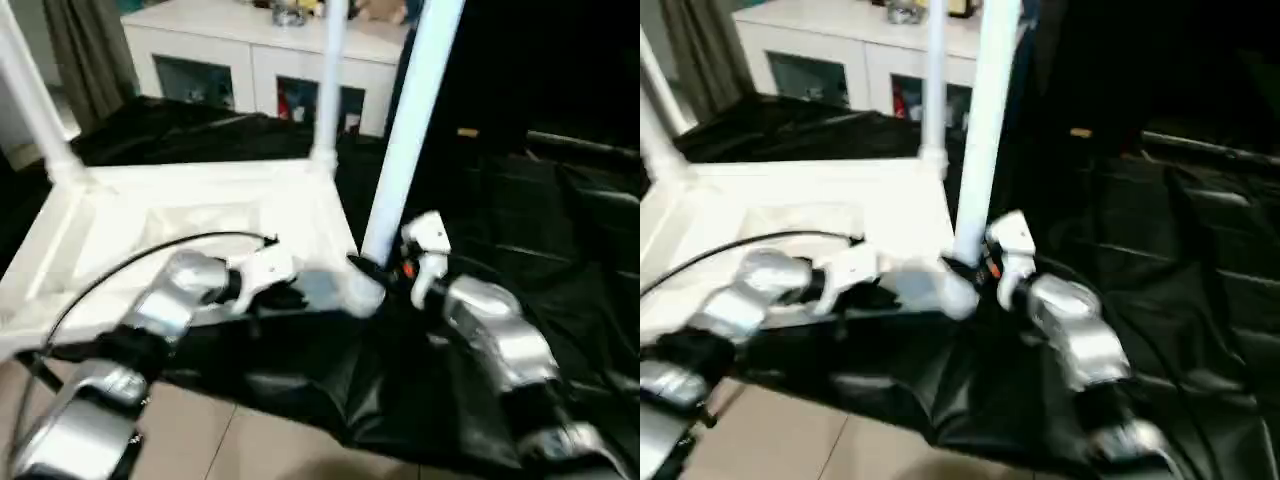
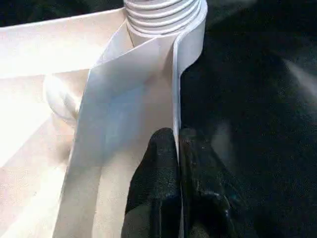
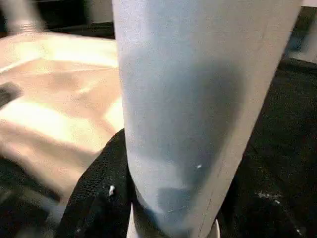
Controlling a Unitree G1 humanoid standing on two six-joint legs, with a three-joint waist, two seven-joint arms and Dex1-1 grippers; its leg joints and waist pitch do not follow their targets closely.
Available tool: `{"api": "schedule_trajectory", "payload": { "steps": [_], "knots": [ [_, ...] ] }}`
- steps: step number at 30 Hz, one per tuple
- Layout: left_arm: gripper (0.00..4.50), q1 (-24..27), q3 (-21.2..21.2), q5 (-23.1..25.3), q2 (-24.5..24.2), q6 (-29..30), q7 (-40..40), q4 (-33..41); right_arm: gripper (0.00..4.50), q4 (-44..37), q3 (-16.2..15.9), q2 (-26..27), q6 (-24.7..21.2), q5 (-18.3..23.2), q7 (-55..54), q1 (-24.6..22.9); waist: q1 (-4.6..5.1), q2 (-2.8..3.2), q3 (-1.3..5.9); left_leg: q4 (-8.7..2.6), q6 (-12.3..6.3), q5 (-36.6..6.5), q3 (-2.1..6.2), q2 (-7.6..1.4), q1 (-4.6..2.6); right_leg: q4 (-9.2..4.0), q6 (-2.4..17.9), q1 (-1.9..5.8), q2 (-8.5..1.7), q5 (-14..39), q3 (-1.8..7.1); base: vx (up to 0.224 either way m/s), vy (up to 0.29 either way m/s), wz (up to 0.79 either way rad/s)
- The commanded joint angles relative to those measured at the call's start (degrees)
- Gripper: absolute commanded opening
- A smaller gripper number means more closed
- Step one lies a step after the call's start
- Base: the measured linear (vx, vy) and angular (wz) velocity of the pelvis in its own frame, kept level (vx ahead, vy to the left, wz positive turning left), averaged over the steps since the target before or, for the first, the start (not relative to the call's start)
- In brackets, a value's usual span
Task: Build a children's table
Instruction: Insert table leg to table base
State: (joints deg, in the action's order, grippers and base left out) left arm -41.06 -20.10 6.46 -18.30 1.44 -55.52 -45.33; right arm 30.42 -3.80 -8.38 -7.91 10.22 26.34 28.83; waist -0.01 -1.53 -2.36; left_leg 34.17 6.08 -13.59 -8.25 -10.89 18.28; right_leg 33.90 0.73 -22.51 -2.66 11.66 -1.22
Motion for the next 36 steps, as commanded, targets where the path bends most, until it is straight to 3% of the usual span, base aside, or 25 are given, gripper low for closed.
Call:
{"api": "schedule_trajectory", "payload": {
  "steps": [1,3,6,8,9,11,12,13,14,19,24,32,33,36],
  "knots": [
    [0.0,-1.9,1.2,0.9,1.9,2.4,5.9,-2.8,1.87,10.3,1.7,0.9,-2.5,-3.1,-8.1,-1.6,0.21,0.71,1.88,-5.49,0.48,-20.7,0.95,-1.26,0.73,-5.88,5.3,1.46,-4.49,33.1,1.33,0.0,0.0,0.0],
    [0.0,-3.2,1.9,1.2,3.8,4.0,10.0,-4.9,1.87,13.0,3.1,2.4,-1.8,-2.7,-12.3,0.0,0.06,0.71,1.93,-5.4,-0.11,-21.1,0.5,-1.28,0.19,-5.93,7.0,1.18,-4.62,30.0,0.78,0.0,0.0,0.0],
    [0.0,-5.2,2.8,1.7,7.2,7.9,16.5,-7.7,1.87,18.0,5.6,5.0,-0.7,-1.5,-19.1,2.9,-0.04,0.92,1.93,-5.63,-0.12,-20.7,0.39,-1.57,0.2,-5.76,8.5,1.27,-4.78,26.2,0.65,0.0,0.0,0.0],
    [0.0,-5.5,2.9,1.8,7.8,8.3,17.4,-8.3,1.87,19.2,6.2,5.5,-0.4,-1.3,-20.3,3.5,-0.17,0.74,1.82,-5.46,-0.19,-21.7,0.05,-1.36,-0.31,-5.87,9.1,0.83,-4.65,26.0,0.71,0.0,0.0,0.0],
    [0.0,-6.0,2.8,2.0,9.4,10.0,18.5,-8.5,1.87,22.0,7.3,6.6,-0.1,-1.0,-23.5,5.3,-0.22,0.46,1.72,-5.63,-0.78,-21.4,0.07,-1.37,0.12,-5.86,8.9,1.17,-4.77,26.0,0.71,0.0,0.0,0.0],
    [0.0,-6.2,2.7,2.0,10.2,10.9,18.8,-8.4,1.87,23.3,7.4,7.0,0.2,-1.6,-24.9,6.1,-0.17,0.62,1.68,-5.69,-0.76,-22.0,0.13,-1.4,0.06,-5.9,8.6,1.11,-4.82,27.2,0.64,0.0,0.0,0.0],
    [0.0,-6.1,2.2,2.4,11.0,12.2,19.2,-7.9,1.87,24.9,7.5,7.4,0.1,-2.1,-26.3,7.3,-0.19,0.33,1.69,-5.61,-0.87,-22.4,0.13,-1.36,-0.08,-6.12,8.1,0.99,-4.91,28.5,0.6,0.0,0.0,0.0],
    [0.0,-6.0,2.1,2.5,11.2,12.5,19.3,-7.7,1.87,25.4,7.4,7.5,0.2,-2.5,-26.8,7.6,-0.23,0.54,1.81,-5.69,-0.72,-22.0,0.28,-1.4,0.05,-5.97,7.9,1.13,-5.02,28.3,0.64,0.0,0.0,0.0],
    [0.0,-6.0,2.0,2.6,11.2,12.6,19.4,-7.6,1.87,25.7,7.4,7.6,0.3,-2.6,-27.0,7.8,-0.23,0.37,1.83,-5.7,-0.76,-21.7,0.22,-1.42,0.15,-6.01,7.8,1.16,-5.01,27.9,0.68,0.0,0.0,0.0],
    [0.0,-5.7,2.0,2.9,11.4,13.0,19.5,-7.6,1.87,29.0,7.6,8.3,2.4,-3.4,-28.0,10.1,-0.36,0.25,2.22,-5.87,-0.76,-18.8,0.03,-1.62,0.56,-5.18,9.6,1.52,-4.98,20.7,0.98,0.0,0.0,0.0],
    [0.0,-5.9,2.2,3.1,10.7,13.1,20.0,-8.1,1.87,30.0,8.0,8.5,3.2,-3.4,-28.4,11.1,-0.4,0.13,2.41,-5.91,-0.93,-16.9,-0.2,-1.69,0.62,-4.89,10.6,1.72,-4.94,17.2,1.1,0.0,0.0,0.0],
    [0.0,-6.3,2.5,3.1,10.1,12.9,20.4,-8.5,1.87,31.0,8.0,8.3,5.1,-4.5,-28.0,12.2,-0.44,0.03,2.48,-5.96,-1.08,-15.9,-0.42,-1.65,0.66,-5.17,10.2,1.66,-4.91,18.9,1.13,0.0,0.0,0.0],
    [0.0,-6.5,2.6,3.1,10.0,12.5,20.6,-8.8,2.43,30.6,7.8,8.3,5.9,-4.6,-26.7,12.5,-0.39,0.08,2.45,-6.02,-1.05,-15.9,-0.38,-1.63,0.77,-5.19,10.2,1.77,-4.86,19.2,1.08,0.0,0.0,0.0],
    [0.0,-6.7,2.7,3.2,9.9,12.0,20.7,-9.1,2.6,30.1,7.7,8.3,6.6,-4.5,-25.7,12.6,-0.33,0.2,2.53,-6.02,-1.14,-15.4,-0.32,-1.66,0.93,-5.21,10.3,1.81,-4.9,19.2,1.1,0.0,0.0,0.0]
  ]
}}
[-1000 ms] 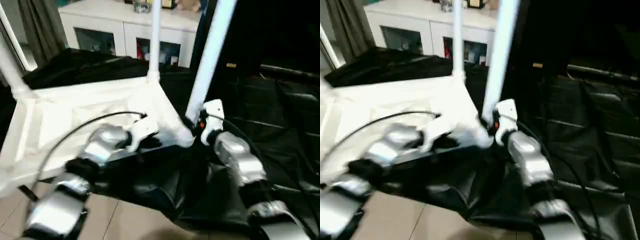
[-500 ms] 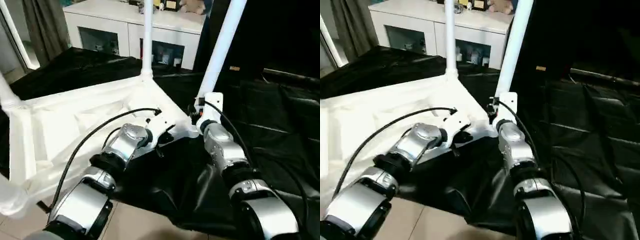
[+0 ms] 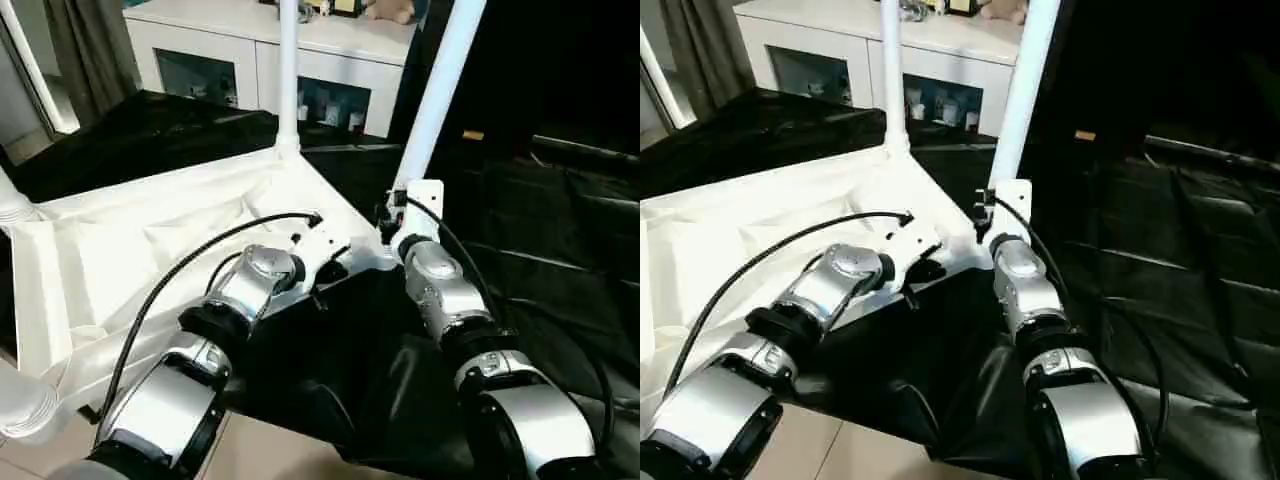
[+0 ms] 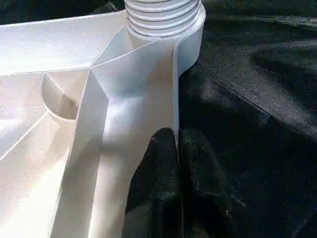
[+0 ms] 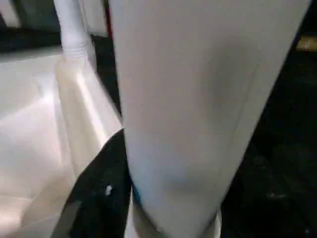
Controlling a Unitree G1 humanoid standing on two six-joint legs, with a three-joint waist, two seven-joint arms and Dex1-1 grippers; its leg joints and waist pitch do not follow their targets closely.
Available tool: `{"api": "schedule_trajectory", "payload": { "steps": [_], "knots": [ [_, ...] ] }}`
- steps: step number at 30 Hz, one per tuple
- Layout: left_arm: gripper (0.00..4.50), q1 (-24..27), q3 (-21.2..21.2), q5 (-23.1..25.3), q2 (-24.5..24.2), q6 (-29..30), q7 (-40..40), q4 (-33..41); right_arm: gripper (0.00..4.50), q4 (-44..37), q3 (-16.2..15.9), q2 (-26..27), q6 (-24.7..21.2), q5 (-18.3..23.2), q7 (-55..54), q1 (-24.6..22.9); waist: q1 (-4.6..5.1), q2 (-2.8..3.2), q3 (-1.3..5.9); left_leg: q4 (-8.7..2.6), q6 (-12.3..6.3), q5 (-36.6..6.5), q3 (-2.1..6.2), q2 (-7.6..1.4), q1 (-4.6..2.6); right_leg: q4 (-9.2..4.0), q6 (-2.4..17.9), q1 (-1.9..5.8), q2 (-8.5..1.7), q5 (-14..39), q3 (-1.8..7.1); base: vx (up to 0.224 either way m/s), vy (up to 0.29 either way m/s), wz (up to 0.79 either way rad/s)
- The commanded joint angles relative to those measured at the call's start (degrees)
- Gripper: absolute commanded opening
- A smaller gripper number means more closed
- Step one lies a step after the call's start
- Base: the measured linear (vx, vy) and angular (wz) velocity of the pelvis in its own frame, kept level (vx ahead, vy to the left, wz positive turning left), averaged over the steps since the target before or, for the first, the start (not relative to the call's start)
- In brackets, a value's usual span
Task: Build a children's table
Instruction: Insert table leg to table base
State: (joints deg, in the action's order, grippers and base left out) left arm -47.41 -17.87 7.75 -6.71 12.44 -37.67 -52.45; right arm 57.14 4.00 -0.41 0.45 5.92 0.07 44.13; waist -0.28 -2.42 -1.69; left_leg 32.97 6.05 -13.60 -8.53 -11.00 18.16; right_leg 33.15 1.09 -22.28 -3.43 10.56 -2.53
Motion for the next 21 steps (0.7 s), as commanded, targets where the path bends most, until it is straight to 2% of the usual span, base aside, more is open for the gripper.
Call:
{"api": "schedule_trajectory", "payload": {
  "steps": [1,2,4,5,6,9,10,11,12,15,16,18,21],
  "knots": [
    [0.0,-0.4,0.4,2.0,-1.7,0.9,2.9,-2.1,2.66,3.0,-0.3,0.2,-1.6,-0.4,1.0,-2.6,-0.21,0.94,1.99,-4.84,-1.17,-14.6,-0.05,-1.64,1.25,-4.46,9.9,1.79,-4.36,19.4,2.41,0.0,0.0,0.0],
    [0.0,-0.5,0.5,2.0,-1.8,0.8,2.9,-2.1,2.83,2.6,-0.7,0.2,-1.6,-0.7,1.2,-2.6,-0.18,0.78,2.06,-4.79,-1.18,-13.3,0.0,-1.61,1.45,-4.15,10.1,2.05,-4.24,18.0,2.4,0.0,0.0,0.0],
    [0.0,-0.5,0.5,2.1,-1.9,0.5,2.9,-2.2,2.92,1.6,-1.1,0.2,-1.5,-1.0,1.9,-2.6,-0.34,0.92,2.14,-4.51,-2.21,-10.0,-0.32,-1.59,1.43,-3.71,11.6,2.05,-4.15,13.5,2.44,0.0,0.0,0.0],
    [0.0,-0.5,0.6,2.1,-2.0,0.4,2.9,-2.2,3.09,0.9,-1.3,0.2,-1.5,-1.1,2.4,-2.6,-0.25,0.94,2.29,-4.42,-2.44,-8.1,-0.29,-1.58,1.82,-3.44,12.1,2.38,-4.16,11.6,2.38,0.0,0.0,0.0],
    [0.0,-0.5,0.6,2.1,-2.1,0.3,2.8,-2.2,3.18,0.1,-1.4,0.3,-1.3,-1.0,3.0,-2.6,-0.29,0.96,2.4,-4.26,-2.67,-6.8,-0.44,-1.62,1.64,-3.33,12.6,2.23,-4.13,9.8,2.33,0.0,0.0,0.0],
    [0.0,-0.6,0.7,2.1,-2.3,-0.1,2.8,-2.3,3.32,-2.6,-2.3,0.1,-1.1,-1.2,5.2,-2.9,-0.25,1.04,2.36,-4.11,-3.33,-5.5,-0.6,-1.69,1.77,-3.06,13.8,2.37,-4.14,7.2,2.31,0.0,0.0,0.0],
    [0.0,-0.6,0.7,2.1,-2.4,-0.2,2.8,-2.3,3.45,-3.4,-2.5,0.0,-1.0,-1.3,5.7,-3.0,-0.21,0.84,2.43,-4.02,-3.72,-4.5,-0.63,-1.67,1.86,-2.89,14.2,2.56,-4.13,5.8,2.3,0.0,0.0,0.0],
    [0.0,-0.6,0.7,2.1,-2.4,-0.2,2.8,-2.3,3.58,-3.4,-2.5,0.0,-1.0,-1.3,5.7,-3.0,-0.22,0.89,2.47,-3.97,-3.91,-3.9,-0.61,-1.68,1.89,-2.74,14.4,2.64,-4.21,5.1,2.31,0.0,0.0,0.0],
    [0.0,-0.6,0.7,2.0,-2.5,-0.7,3.0,-2.5,3.71,-5.5,-3.0,-0.3,-0.7,-1.3,7.8,-3.4,-0.24,0.96,2.52,-3.82,-4.61,-2.5,-0.69,-1.7,1.86,-2.56,15.3,2.69,-4.28,3.3,2.32,0.0,0.0,0.0],
    [0.0,-0.5,0.3,2.1,-2.8,-2.7,2.3,-2.4,3.89,-10.8,-4.0,-1.5,-1.3,-0.7,12.2,-5.1,-0.24,0.85,2.49,-3.7,-5.74,-1.8,-0.8,-1.7,1.9,-2.35,16.0,2.86,-4.17,0.8,2.33,0.0,0.0,0.0],
    [0.0,-0.4,0.3,2.1,-2.9,-3.0,2.0,-2.3,4.02,-12.3,-4.4,-1.9,-1.8,-0.5,13.2,-5.6,-0.37,0.85,2.57,-3.54,-6.4,-1.0,-0.88,-1.69,1.85,-2.15,16.3,2.96,-4.22,-0.7,2.4,0.0,0.0,0.0],
    [0.0,0.1,0.1,2.0,-3.5,-4.5,0.2,-1.4,4.15,-20.1,-5.9,-4.7,-5.8,0.2,18.0,-8.9,-0.56,0.86,2.49,-3.46,-7.48,0.2,-0.95,-1.75,1.68,-2.03,16.5,2.96,-4.15,-2.6,2.41,0.0,0.0,0.0],
    [0.0,0.7,0.0,1.8,-4.3,-5.9,-1.4,-0.5,4.15,-26.5,-7.0,-7.5,-9.4,1.1,22.3,-11.9,-0.72,0.71,2.39,-3.39,-8.84,0.5,-1.06,-1.92,1.51,-2.03,16.7,2.96,-4.25,-3.0,2.47,0.0,0.0,0.0]
  ]
}}
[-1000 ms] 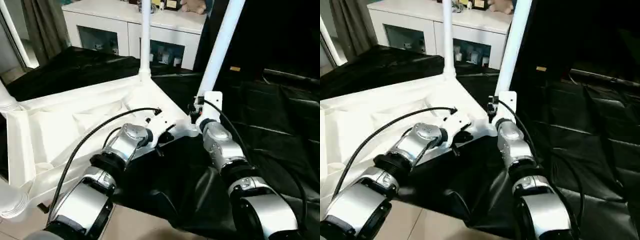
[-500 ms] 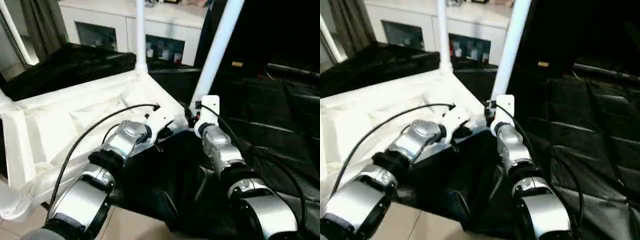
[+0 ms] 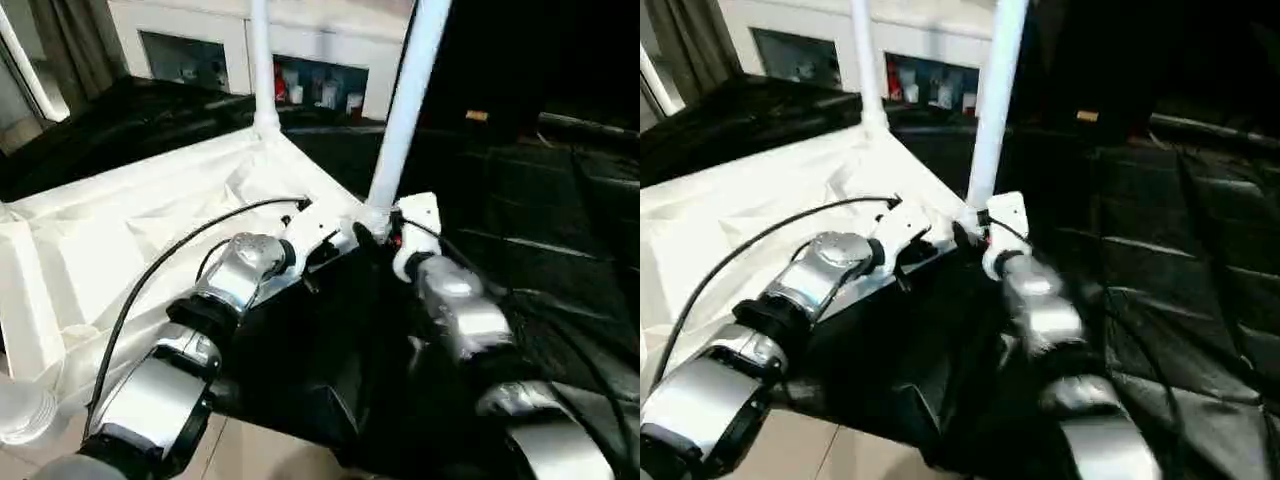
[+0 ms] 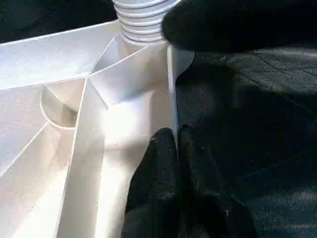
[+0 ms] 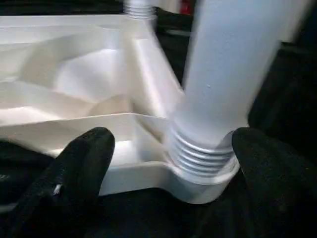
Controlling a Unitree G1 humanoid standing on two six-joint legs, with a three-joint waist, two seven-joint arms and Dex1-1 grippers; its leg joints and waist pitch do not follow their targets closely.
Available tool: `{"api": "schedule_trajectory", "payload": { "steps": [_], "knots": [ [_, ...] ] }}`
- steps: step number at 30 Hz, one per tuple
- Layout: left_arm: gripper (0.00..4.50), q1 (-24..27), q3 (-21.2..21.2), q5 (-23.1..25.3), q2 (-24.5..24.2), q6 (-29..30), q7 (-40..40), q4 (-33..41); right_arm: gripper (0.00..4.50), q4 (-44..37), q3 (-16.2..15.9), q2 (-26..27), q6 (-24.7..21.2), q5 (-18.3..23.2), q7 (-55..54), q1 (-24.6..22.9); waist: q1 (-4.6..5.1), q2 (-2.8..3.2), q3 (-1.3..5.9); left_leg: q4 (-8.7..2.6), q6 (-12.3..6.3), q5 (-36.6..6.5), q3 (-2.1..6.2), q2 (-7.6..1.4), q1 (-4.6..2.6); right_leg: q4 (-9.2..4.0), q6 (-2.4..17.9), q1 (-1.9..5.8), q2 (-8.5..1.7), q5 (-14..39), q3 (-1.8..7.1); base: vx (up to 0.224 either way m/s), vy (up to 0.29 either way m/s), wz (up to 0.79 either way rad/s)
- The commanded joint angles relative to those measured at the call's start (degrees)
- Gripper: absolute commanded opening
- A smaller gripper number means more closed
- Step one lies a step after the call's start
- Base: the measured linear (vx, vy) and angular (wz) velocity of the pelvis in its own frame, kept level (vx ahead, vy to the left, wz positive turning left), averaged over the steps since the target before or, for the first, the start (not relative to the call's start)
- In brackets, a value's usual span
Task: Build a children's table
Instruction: Insert table leg to table base
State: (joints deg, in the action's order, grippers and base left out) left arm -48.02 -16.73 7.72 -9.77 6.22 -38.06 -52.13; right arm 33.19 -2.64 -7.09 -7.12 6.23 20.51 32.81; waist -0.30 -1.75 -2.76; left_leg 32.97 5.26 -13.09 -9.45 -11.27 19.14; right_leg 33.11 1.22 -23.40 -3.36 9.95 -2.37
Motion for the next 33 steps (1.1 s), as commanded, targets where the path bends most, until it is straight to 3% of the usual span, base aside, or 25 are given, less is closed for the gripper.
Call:
{"api": "schedule_trajectory", "payload": {
  "steps": [1,5,6,8,10,11,12,14,18,23,33],
  "knots": [
    [0.0,1.6,-1.3,1.7,-1.7,-0.1,-2.0,-0.5,4.15,-5.6,-0.6,-2.5,-3.2,1.6,4.1,-2.1,-0.62,0.04,3.38,-3.42,-7.91,-0.4,-0.17,-1.72,0.6,-2.02,16.7,4.0,-4.39,-1.4,2.36,0.0,0.0,0.0],
    [0.0,3.0,-1.9,1.0,-3.7,-4.7,-7.0,1.0,4.15,-15.8,-1.0,-9.0,-7.8,3.8,12.0,-7.5,-1.25,-0.04,3.2,-3.42,-7.61,-1.5,-0.41,-1.81,0.5,-2.24,16.1,4.11,-4.22,0.1,2.45,0.0,0.0,0.0],
    [0.0,4.1,-2.6,0.5,-4.9,-8.2,-10.8,2.2,4.15,-20.4,-1.4,-12.2,-9.6,4.7,16.0,-10.0,-1.29,0.01,3.14,-3.43,-6.95,-2.1,-0.45,-1.87,0.48,-2.29,15.9,3.93,-4.18,1.2,2.44,0.0,0.0,0.0],
    [0.0,4.6,-2.7,0.3,-5.4,-8.4,-12.1,2.8,4.15,-21.9,-1.7,-13.5,-9.9,5.2,17.7,-10.9,-1.55,-0.15,3.19,-3.36,-6.8,-2.5,-0.44,-1.92,0.45,-2.27,15.4,4.09,-4.19,1.4,2.51,0.0,0.0,0.0],
    [0.0,5.4,-3.0,-0.2,-6.3,-10.0,-14.8,4.0,4.15,-24.2,-1.9,-15.5,-10.6,5.9,20.2,-12.2,-1.59,0.33,3.16,-3.41,-5.99,-3.2,-0.52,-1.97,0.28,-2.32,15.7,3.69,-4.18,2.6,2.46,0.0,0.0,0.0],
    [0.0,6.0,-3.2,-0.6,-7.0,-11.2,-16.7,4.9,4.15,-25.7,-2.3,-16.9,-10.9,6.5,22.3,-13.1,-1.65,0.24,3.15,-3.37,-5.78,-3.5,-0.62,-1.97,0.19,-2.43,15.6,3.64,-4.13,2.8,2.48,0.0,0.0,0.0],
    [0.0,6.7,-3.5,-1.2,-7.9,-13.4,-19.1,6.0,4.15,-27.0,-2.7,-18.3,-11.1,7.0,24.5,-14.0,-2.13,0.19,3.26,-3.29,-5.8,-2.8,-0.58,-2.12,0.22,-2.08,15.7,3.89,-4.2,1.1,2.59,0.0,0.0,0.0],
    [0.0,7.1,-3.6,-1.5,-8.2,-14.6,-20.3,6.5,4.15,-28.2,-3.0,-19.1,-11.7,7.4,25.5,-14.6,-2.15,0.27,3.34,-3.26,-5.8,-1.9,-0.66,-2.11,0.21,-1.82,15.9,3.77,-4.12,-0.4,2.56,0.0,0.0,0.0],
    [0.0,9.8,-3.3,-5.1,-10.6,-15.9,-28.8,11.7,4.15,-32.5,-6.3,-22.6,-12.8,7.8,31.6,-17.5,-2.76,0.3,3.31,-3.28,-5.31,-1.9,-0.62,-2.31,0.13,-1.58,16.0,3.85,-4.24,-0.9,2.53,0.0,0.0,0.0],
    [0.0,12.2,-3.0,-7.1,-12.5,-15.8,-32.8,16.1,4.15,-34.8,-8.9,-23.9,-13.4,6.9,33.8,-18.9,-2.81,0.28,3.24,-3.23,-4.64,-2.8,-0.73,-2.15,0.18,-1.61,15.6,3.75,-4.18,0.5,2.48,0.0,0.0,0.0],
    [0.0,14.3,-2.4,-8.7,-13.7,-14.8,-35.1,20.0,4.15,-33.6,-8.9,-23.0,-13.3,6.3,32.9,-18.5,-2.62,0.2,3.14,-3.03,-2.64,-4.6,-0.69,-1.95,0.26,-1.8,13.9,3.45,-4.03,5.6,2.61,0.0,0.0,0.0]
  ]
}}
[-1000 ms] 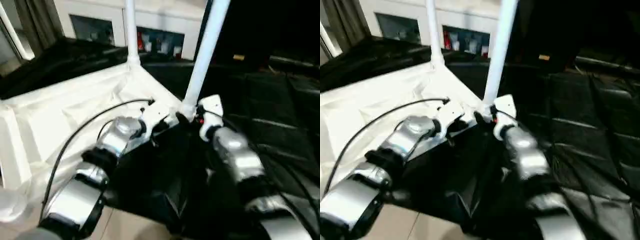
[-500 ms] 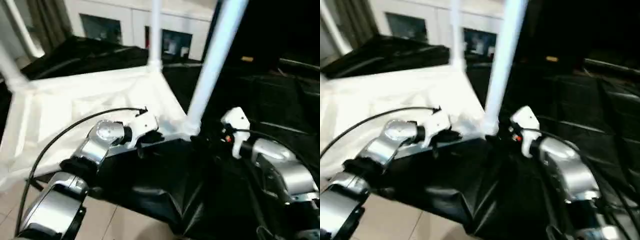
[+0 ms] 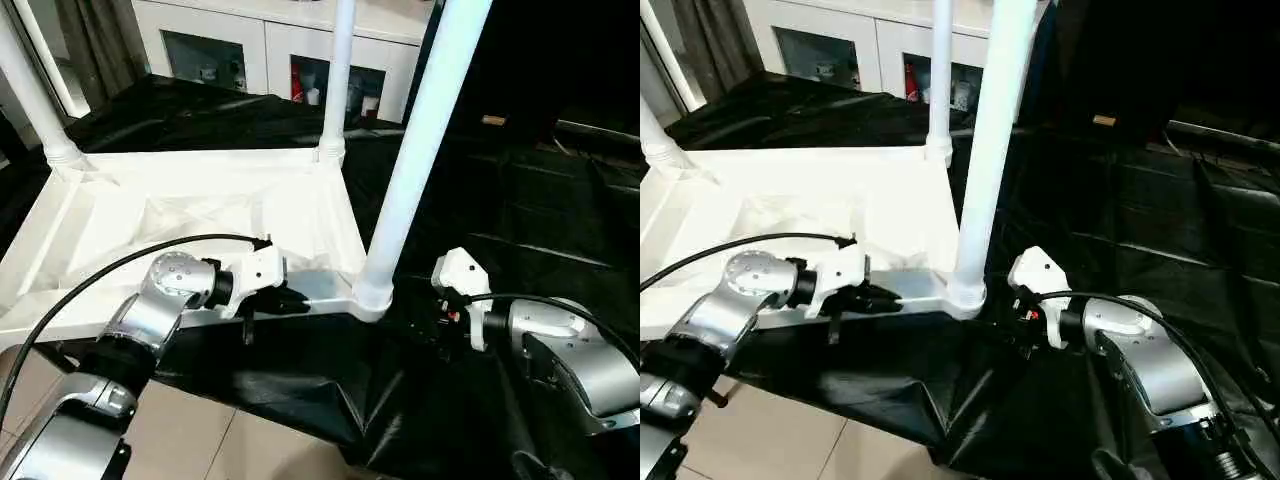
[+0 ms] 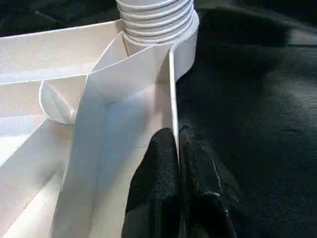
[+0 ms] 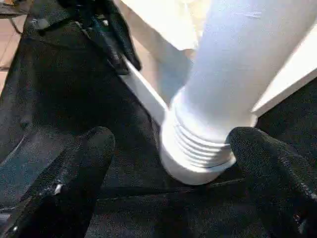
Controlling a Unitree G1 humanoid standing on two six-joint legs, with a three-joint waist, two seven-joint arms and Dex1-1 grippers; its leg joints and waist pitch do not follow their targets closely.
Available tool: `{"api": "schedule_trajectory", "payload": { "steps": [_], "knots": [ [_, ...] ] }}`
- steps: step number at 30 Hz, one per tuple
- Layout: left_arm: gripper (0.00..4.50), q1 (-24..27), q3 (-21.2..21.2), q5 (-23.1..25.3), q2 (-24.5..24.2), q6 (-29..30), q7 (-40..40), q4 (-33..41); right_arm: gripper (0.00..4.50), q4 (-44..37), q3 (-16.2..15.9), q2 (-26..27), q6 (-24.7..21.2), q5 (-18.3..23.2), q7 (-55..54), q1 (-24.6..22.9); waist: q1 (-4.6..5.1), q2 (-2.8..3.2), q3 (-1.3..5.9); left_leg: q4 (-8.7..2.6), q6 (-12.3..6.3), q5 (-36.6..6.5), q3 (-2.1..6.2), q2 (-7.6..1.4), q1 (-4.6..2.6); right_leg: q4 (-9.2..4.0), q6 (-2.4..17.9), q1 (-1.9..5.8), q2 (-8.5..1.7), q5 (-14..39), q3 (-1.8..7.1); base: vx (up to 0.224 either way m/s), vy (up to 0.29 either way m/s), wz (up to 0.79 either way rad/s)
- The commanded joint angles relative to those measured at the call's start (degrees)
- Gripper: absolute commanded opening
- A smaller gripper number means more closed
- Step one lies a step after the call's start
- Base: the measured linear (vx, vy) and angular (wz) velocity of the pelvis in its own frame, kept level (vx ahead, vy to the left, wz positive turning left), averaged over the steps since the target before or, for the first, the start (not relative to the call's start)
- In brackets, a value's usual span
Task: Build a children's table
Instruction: Insert table leg to table base, then rotate leg to tighten
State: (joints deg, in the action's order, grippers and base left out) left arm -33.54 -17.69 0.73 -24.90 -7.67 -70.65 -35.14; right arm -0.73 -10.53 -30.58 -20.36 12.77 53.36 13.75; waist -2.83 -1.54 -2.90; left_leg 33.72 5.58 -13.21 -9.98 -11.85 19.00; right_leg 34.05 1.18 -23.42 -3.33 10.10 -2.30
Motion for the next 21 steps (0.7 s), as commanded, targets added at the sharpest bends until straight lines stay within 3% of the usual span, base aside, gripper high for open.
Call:
{"api": "schedule_trajectory", "payload": {
  "steps": [1,7,9,17,21],
  "knots": [
    [0.0,0.2,-1.4,-1.7,1.3,-1.0,-2.7,3.6,4.15,1.9,-0.9,1.3,0.8,-1.1,-1.3,1.3,-0.17,-0.04,3.3,-3.77,-2.89,-4.5,-0.19,-1.34,0.37,-2.79,13.8,3.47,-4.05,5.7,2.55,0.0,0.0,0.0],
    [0.0,0.5,-1.1,-0.9,1.6,-0.8,-1.0,4.0,4.15,4.5,-0.3,2.4,2.3,-2.3,-3.9,2.3,-0.82,0.14,3.59,-3.58,-2.87,-3.0,-0.41,-1.32,-0.03,-2.26,14.6,3.31,-3.82,2.1,2.49,0.0,0.0,0.0],
    [0.0,0.7,-1.1,-1.1,1.5,-0.5,-1.4,4.4,4.15,4.2,-0.2,2.4,2.3,-1.7,-2.8,1.9,-0.88,0.16,3.57,-3.6,-3.15,-2.5,-0.22,-1.21,0.44,-2.14,14.2,3.68,-3.88,1.5,2.41,0.0,0.0,0.0],
    [0.0,1.1,-1.2,-1.0,1.5,-0.5,-1.6,5.2,4.15,5.9,-0.8,3.5,3.4,-1.7,-2.2,2.1,-0.84,0.16,3.71,-3.44,-3.27,-2.3,-0.19,-1.15,0.49,-2.07,14.3,3.7,-3.93,1.7,2.37,0.0,0.0,0.0],
    [0.0,1.0,-1.1,-0.9,1.5,-0.5,-1.3,5.0,3.78,6.7,-0.6,3.9,3.5,-1.5,-1.9,2.4,-0.87,0.05,3.72,-3.39,-3.51,-1.9,-0.19,-1.14,0.49,-1.99,14.3,3.76,-3.88,1.2,2.36,0.0,0.0,0.0]
  ]
}}
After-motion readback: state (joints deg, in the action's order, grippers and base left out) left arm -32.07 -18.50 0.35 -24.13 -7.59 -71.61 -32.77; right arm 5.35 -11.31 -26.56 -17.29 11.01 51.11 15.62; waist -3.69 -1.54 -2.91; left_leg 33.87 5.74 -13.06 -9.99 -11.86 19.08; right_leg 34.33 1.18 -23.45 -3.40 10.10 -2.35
